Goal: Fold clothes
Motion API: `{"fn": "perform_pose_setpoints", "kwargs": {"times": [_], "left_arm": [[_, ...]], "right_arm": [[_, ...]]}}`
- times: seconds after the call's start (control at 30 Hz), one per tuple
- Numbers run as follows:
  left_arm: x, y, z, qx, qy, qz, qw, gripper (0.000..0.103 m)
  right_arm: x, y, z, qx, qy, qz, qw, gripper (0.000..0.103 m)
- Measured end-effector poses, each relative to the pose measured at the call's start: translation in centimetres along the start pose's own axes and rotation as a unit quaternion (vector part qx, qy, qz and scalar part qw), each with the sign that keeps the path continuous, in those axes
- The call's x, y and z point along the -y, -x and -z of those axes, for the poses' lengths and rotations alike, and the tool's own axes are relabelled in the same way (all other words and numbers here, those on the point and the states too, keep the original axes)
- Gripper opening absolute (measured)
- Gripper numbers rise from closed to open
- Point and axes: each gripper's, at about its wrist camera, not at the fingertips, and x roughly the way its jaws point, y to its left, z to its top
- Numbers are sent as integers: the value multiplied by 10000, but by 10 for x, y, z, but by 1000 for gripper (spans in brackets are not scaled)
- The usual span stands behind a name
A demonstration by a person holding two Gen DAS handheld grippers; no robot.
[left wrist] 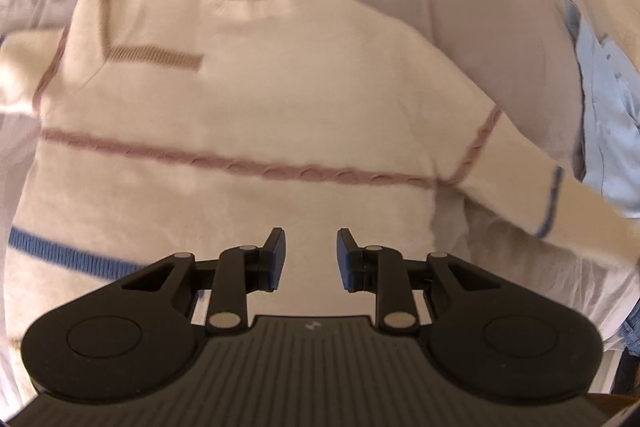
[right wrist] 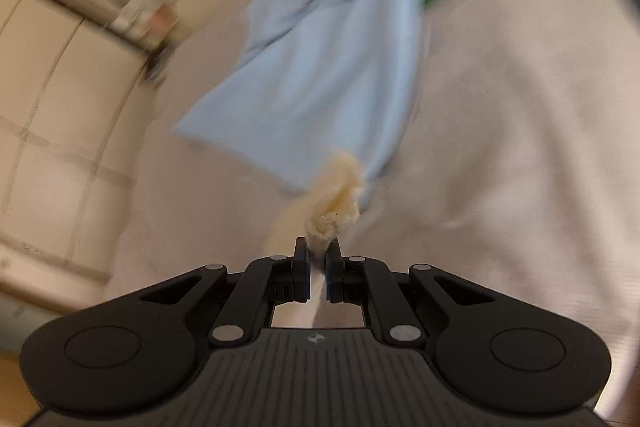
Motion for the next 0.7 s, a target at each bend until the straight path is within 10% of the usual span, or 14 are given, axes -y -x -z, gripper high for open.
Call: {"fn": "perform_pose_setpoints", "kwargs": {"times": [0.17,0.23,0.4,0.57,0.7], "left_arm": [[-15,-3,2,-198,69,100,9997,23],[-25,1,2,-184,74,139,9997,23],[-78,13,15,-139,398,121,9990,26],[-154,23,32,-121,847,64,9963,26],[-217,30,41,-149,1155,0,9932,26]], "right_arm": [[36,-41,26,-589,162,1276,9899,11],[36,-57,36,-566,310,1997,9777,45],[-15,-54,52,140,1328,3723,9185,63],[-53,-19,106,-377,1477,1621,9749,61],[-87,-31,199,-1585,1809,471,9695,43]]}}
